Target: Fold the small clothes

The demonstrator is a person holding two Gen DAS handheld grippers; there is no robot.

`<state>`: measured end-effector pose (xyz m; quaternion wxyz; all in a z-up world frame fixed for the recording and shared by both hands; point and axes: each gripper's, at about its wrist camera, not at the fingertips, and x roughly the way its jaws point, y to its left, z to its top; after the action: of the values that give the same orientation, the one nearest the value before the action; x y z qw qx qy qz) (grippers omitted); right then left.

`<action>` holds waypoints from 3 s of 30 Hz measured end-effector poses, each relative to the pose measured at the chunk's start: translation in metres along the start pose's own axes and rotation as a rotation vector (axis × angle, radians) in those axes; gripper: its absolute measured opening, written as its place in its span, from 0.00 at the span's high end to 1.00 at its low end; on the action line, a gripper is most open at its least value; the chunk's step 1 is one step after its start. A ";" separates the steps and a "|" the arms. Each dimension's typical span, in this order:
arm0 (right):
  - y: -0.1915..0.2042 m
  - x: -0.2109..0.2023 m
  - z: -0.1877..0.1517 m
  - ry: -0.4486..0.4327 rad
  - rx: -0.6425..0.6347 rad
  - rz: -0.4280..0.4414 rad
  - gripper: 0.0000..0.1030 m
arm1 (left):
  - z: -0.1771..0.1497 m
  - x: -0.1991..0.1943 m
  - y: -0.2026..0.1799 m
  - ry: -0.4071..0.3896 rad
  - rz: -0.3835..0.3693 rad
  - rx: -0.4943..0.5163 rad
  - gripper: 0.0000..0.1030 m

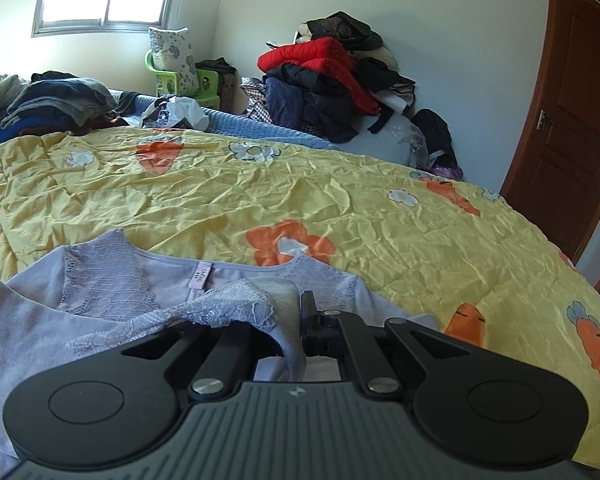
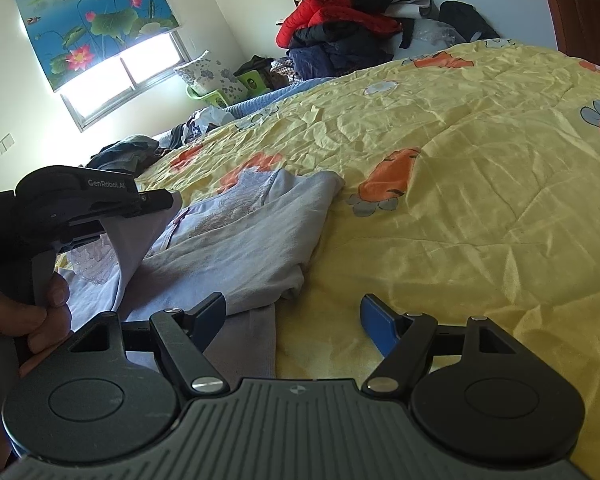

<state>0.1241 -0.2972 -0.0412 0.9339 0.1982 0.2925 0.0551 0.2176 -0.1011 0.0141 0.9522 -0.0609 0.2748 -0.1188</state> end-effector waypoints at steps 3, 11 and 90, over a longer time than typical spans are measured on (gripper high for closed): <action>-0.001 -0.003 -0.001 -0.001 -0.003 -0.004 0.25 | -0.001 0.002 -0.006 0.009 -0.012 0.008 0.97; -0.004 -0.007 -0.003 -0.006 0.000 -0.004 0.25 | -0.005 0.003 -0.022 0.019 -0.050 0.041 0.97; -0.011 -0.034 0.000 -0.077 -0.011 -0.078 0.17 | 0.028 -0.030 -0.023 0.009 -0.171 0.018 0.22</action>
<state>0.0961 -0.3143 -0.0276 0.9469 0.1834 0.2637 0.0128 0.2036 -0.1137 0.0574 0.9379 -0.0751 0.2717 -0.2023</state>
